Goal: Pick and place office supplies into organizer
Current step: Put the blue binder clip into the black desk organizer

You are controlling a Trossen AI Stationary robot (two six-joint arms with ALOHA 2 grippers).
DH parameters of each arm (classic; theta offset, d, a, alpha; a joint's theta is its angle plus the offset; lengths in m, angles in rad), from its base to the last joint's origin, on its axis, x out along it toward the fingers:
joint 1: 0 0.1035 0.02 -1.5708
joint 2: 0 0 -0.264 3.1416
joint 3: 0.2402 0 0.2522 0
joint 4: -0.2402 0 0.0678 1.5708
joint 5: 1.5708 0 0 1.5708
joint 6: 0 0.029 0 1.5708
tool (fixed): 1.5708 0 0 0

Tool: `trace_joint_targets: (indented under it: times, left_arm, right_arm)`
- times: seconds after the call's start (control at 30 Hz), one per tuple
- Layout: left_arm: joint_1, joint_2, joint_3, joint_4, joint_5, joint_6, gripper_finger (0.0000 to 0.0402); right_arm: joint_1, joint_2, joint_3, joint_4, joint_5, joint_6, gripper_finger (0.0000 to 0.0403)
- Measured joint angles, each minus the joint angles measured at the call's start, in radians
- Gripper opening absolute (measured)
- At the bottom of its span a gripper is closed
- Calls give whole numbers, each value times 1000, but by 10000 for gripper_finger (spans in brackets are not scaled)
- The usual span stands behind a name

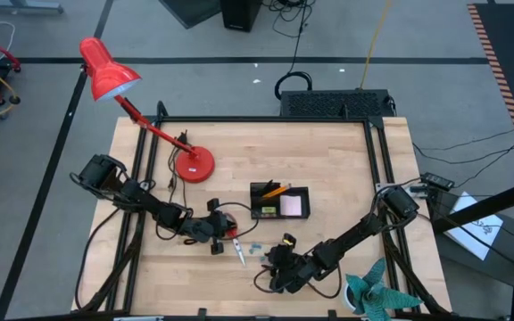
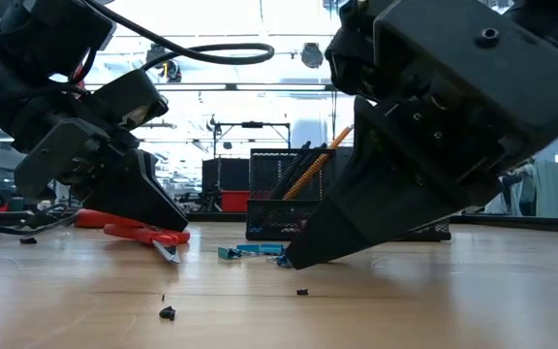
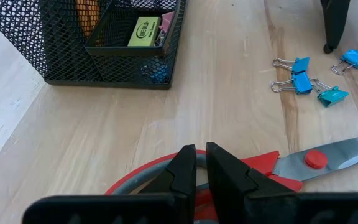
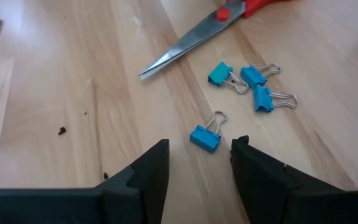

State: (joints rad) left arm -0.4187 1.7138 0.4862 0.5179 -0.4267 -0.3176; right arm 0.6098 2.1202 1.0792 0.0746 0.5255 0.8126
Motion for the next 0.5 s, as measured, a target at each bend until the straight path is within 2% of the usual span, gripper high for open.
trace_joint_targets:
  times: [0.3,0.5]
  left_arm:
    - [0,0,0,0,0,-2,47]
    - [0,0,0,1,0,-2,47]
  right_arm:
    - [0,1,-2,43,-2,103,148]
    - [1,13,-1,73,-16,93,148]
